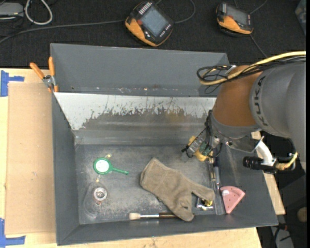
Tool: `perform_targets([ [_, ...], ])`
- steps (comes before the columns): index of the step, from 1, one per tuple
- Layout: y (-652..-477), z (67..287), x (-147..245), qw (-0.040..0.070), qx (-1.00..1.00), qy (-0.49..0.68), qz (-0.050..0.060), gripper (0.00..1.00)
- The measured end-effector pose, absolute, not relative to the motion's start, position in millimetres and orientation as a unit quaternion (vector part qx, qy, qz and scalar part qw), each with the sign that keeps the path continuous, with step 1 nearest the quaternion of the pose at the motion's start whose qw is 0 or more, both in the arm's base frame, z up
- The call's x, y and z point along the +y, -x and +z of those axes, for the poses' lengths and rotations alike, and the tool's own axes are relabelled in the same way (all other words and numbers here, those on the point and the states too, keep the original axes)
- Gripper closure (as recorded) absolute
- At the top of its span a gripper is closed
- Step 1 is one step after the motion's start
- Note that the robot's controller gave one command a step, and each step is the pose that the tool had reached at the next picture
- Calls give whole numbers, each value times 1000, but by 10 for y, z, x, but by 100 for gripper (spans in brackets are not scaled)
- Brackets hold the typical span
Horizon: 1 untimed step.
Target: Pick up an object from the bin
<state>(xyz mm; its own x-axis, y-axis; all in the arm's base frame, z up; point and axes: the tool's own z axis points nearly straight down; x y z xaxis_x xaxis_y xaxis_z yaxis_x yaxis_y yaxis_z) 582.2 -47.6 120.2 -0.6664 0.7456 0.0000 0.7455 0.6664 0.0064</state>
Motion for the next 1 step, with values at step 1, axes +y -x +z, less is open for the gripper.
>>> perform_targets([
  [1,-5824,1314,-480,2,913,-408,3,100],
])
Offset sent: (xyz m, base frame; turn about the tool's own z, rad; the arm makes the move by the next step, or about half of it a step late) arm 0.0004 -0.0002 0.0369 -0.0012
